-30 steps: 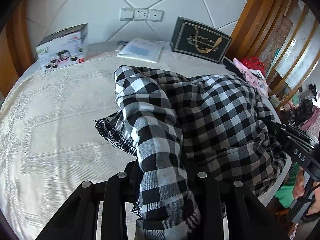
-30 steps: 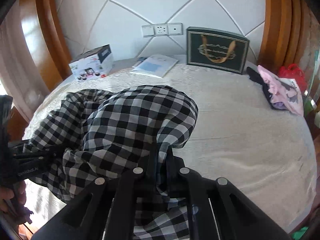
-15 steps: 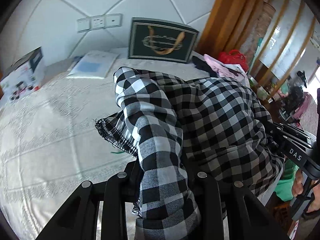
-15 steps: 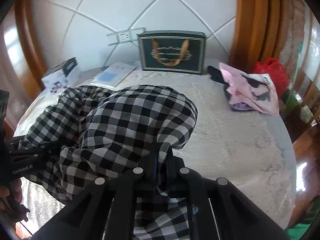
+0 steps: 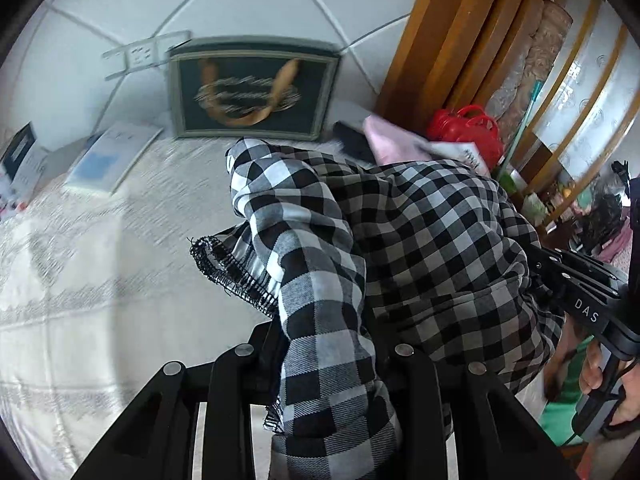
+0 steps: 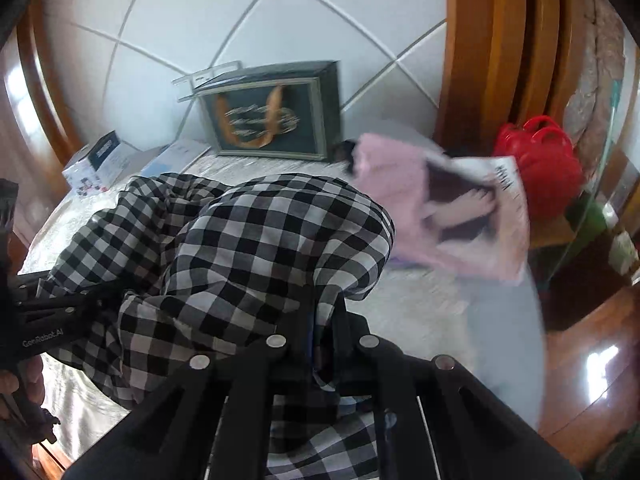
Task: Fold clothes
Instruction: 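Carry the folded pants with both tools toward the bed corner by the red bag, then lower the folded pants onto the stack and open both tools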
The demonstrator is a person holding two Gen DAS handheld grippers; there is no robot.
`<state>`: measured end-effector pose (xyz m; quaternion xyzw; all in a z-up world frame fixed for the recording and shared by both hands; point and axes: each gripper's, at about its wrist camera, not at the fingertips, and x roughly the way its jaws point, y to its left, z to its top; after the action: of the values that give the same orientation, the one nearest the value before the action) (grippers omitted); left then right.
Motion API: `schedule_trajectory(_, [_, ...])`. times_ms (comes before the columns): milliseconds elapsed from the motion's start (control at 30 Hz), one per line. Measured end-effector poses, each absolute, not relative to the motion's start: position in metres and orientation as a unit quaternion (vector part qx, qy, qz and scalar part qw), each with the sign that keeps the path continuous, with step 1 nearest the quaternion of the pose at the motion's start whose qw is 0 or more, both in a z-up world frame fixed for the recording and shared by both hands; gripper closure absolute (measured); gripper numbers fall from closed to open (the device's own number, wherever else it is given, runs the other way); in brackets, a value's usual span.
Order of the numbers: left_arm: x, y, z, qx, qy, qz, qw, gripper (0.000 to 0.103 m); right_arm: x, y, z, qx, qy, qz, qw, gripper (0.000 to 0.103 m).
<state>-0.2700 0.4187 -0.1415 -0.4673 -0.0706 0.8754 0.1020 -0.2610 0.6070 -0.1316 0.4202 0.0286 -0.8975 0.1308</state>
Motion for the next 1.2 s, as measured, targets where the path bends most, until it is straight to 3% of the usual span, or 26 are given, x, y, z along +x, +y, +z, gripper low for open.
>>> schedule_trajectory(300, [-0.395, 0.532, -0.131, -0.462, -0.061, 0.877, 0.116, 0.072, -0.371, 0.722, -0.103, 0.397, 0.056, -0.909, 0.114, 0.096])
schedule_trajectory(600, [-0.507, 0.566, -0.171, -0.484, -0.052, 0.869, 0.09, 0.071, -0.477, 0.778, -0.133, 0.401, 0.043, -0.909, 0.106, 0.097])
schedule_trajectory(667, [-0.516, 0.565, -0.185, -0.493, -0.05, 0.864, 0.085, 0.066, -0.492, 0.786, -0.149, 0.415, 0.032, -0.903, 0.109, 0.097])
schedule_trajectory(767, [-0.52, 0.563, -0.205, -0.508, -0.028, 0.858, 0.063, 0.027, -0.504, 0.795, -0.177, 0.444, -0.007, -0.888, 0.119, 0.095])
schedule_trajectory(800, [-0.52, 0.561, -0.21, -0.513, -0.02, 0.856, 0.056, 0.013, -0.505, 0.796, -0.187, 0.455, -0.012, -0.883, 0.116, 0.091])
schedule_trajectory(833, [-0.52, 0.56, -0.214, -0.515, -0.014, 0.855, 0.053, 0.007, -0.506, 0.796, -0.197, 0.465, -0.014, -0.878, 0.111, 0.087])
schedule_trajectory(900, [-0.518, 0.555, -0.217, -0.518, -0.014, 0.854, 0.049, 0.0, -0.506, 0.796, -0.211, 0.48, -0.016, -0.871, 0.1, 0.074])
schedule_trajectory(967, [-0.512, 0.55, -0.211, -0.513, -0.02, 0.857, 0.047, 0.0, -0.504, 0.798, -0.209, 0.478, -0.019, -0.874, 0.083, 0.062])
schedule_trajectory(1033, [-0.5, 0.546, -0.197, -0.502, -0.018, 0.863, 0.045, 0.0, -0.495, 0.8, -0.195, 0.465, -0.02, -0.883, 0.068, 0.038])
schedule_trajectory(1067, [-0.493, 0.545, -0.189, -0.498, -0.02, 0.866, 0.048, 0.0, -0.49, 0.801, -0.186, 0.456, -0.02, -0.888, 0.061, 0.016])
schedule_trajectory(1100, [-0.484, 0.545, -0.179, -0.494, -0.022, 0.868, 0.052, 0.0, -0.484, 0.801, -0.178, 0.448, -0.021, -0.892, 0.059, 0.002])
schedule_trajectory(1200, [-0.466, 0.549, -0.164, -0.505, -0.037, 0.859, 0.08, 0.0, -0.456, 0.797, -0.152, 0.428, -0.028, -0.901, 0.067, 0.0])
